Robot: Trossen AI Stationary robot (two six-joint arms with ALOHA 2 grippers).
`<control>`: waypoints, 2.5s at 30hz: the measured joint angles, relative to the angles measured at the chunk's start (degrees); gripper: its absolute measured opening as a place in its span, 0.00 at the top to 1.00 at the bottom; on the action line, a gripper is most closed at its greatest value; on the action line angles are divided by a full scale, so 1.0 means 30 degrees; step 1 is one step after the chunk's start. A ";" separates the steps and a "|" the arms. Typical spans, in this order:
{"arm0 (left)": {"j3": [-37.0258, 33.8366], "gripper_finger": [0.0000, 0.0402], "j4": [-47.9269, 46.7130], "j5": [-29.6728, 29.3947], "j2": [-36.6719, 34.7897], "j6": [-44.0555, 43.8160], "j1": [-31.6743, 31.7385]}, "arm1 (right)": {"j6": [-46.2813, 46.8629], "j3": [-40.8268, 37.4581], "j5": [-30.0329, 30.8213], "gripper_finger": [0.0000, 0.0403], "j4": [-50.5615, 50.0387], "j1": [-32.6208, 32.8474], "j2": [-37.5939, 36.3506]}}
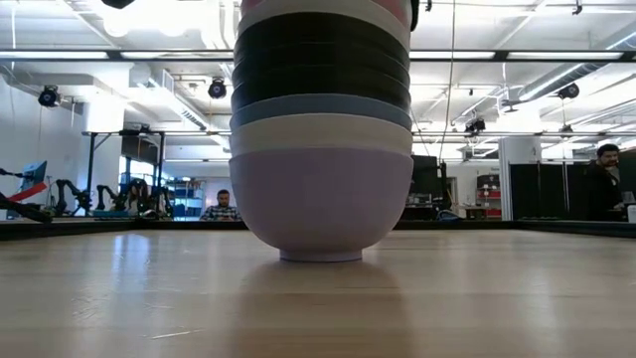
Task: Nest bowls inside each other
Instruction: Stack the light blue bowl on top of the pink bowl, then return to Home Position
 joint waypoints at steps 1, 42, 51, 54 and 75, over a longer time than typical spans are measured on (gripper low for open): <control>0.0000 1.00 0.0000 0.0000 0.0000 -0.0001 0.0000 | -0.0050 0.0092 0.0004 0.84 -0.0014 -0.0007 -0.0008; 0.1597 1.00 0.5580 0.6028 0.2504 0.4171 0.4716 | -0.4231 0.0190 -0.0140 0.84 0.5855 0.0393 -0.2854; 0.2045 1.00 1.1786 0.7950 0.1773 0.6599 0.8122 | -0.2924 -0.3541 -0.8725 0.84 2.1511 -0.6045 -0.2964; 0.2038 1.00 1.1276 0.8580 0.0649 0.6686 0.9879 | -0.1761 -0.4121 -1.1881 0.84 2.1207 -0.8889 -0.4722; -0.3939 1.00 0.6470 0.1965 -0.7448 0.5564 0.9252 | -0.4434 -1.5050 -0.4584 0.84 0.6004 -0.9208 -3.1037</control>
